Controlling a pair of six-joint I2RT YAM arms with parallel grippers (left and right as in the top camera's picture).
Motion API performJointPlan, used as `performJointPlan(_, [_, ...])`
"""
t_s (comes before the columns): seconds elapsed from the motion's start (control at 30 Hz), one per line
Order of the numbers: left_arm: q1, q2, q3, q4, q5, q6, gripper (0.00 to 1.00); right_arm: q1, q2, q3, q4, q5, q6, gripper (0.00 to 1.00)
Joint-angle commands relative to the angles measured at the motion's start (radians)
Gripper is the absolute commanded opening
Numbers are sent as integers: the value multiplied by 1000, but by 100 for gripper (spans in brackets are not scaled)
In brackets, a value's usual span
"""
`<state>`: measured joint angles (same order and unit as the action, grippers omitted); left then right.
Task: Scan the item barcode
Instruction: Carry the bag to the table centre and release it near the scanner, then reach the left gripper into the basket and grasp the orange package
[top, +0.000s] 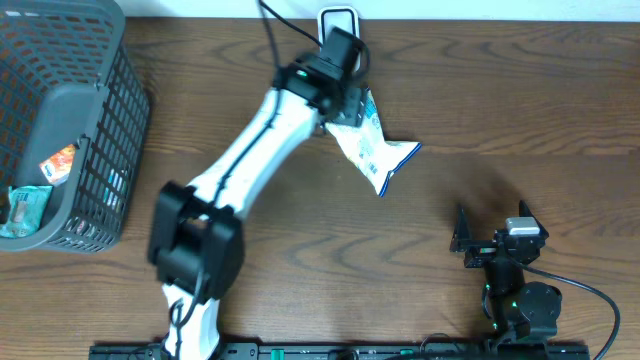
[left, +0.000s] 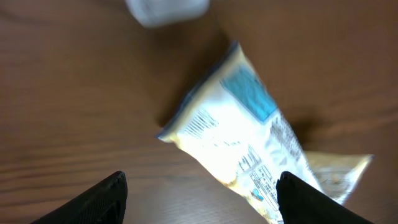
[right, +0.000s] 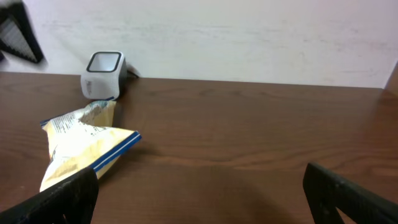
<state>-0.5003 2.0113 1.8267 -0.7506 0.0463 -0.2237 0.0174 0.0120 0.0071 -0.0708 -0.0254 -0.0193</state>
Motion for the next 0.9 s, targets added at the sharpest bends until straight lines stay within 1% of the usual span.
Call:
performJointPlan(0.0, [106,-194,24,4,-14,10,76,3,-5,-2,-5,8,-12,99])
performJointPlan(0.17, [293,-358,24,-15,-14,10,76,3,-5,-2,-5,8,-12,99])
performJointPlan(0.23, [374,-404,24,-26,-14,10,77,3,-5,-2,-5,8,-12,99])
performJointPlan(0.27, [419,-426,24,-34,-14,10,79,3,-5,-2,-5,8,-12,99])
performJointPlan(0.37, [540,-476,24,-64,-14,10,80,3,-5,-2,-5,8,-12,99])
performJointPlan(0.53, [705,-504,24,-105,-14,33,80,3,-5,-2,-5,8,-12,99])
performJointPlan(0.77, [922,-492,23,-143,-14,10,80,3,-5,-2,-4,8,-12,99])
performJointPlan(0.87, [993,-475,20,-162,-14,58,80,3,-5,-2,-5,8,-12,99])
